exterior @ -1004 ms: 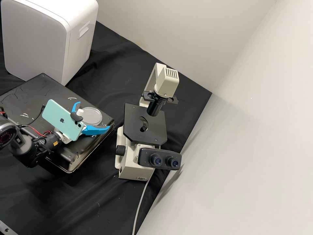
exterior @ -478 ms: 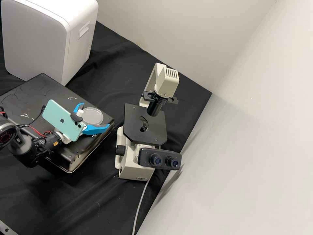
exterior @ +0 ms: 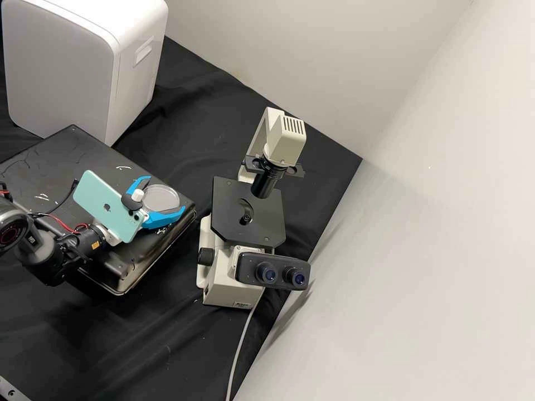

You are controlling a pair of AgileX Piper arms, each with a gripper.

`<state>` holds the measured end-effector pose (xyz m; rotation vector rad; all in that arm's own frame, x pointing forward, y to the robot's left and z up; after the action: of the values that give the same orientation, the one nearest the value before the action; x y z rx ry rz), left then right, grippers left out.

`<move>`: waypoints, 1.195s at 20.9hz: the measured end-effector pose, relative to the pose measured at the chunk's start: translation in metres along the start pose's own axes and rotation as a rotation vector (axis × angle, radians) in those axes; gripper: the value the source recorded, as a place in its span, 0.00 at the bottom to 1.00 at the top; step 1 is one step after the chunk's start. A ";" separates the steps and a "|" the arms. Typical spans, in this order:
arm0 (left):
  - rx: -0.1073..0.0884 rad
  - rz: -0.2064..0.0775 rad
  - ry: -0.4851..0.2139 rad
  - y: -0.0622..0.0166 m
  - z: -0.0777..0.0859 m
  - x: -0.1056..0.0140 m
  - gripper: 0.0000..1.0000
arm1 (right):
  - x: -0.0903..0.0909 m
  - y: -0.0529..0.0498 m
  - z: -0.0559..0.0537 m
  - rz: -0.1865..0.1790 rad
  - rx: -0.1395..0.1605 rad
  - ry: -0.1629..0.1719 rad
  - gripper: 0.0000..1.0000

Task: Place the petri dish on the microscope

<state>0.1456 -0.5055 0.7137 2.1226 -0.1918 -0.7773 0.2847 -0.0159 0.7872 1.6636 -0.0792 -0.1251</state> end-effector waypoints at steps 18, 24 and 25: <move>0.000 0.000 0.000 0.0000 0.000 0.000 1.00 | 0.002 0.005 0.001 0.004 0.047 0.011 0.00; 0.000 0.000 0.000 0.0000 0.000 0.000 1.00 | -0.002 0.009 -0.004 0.016 0.047 0.026 0.00; 0.000 0.000 0.000 0.0000 0.000 0.000 1.00 | -0.004 0.010 -0.005 0.020 0.047 0.031 0.00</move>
<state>0.1456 -0.5055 0.7137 2.1226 -0.1918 -0.7773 0.2815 -0.0113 0.7975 1.7110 -0.0758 -0.0833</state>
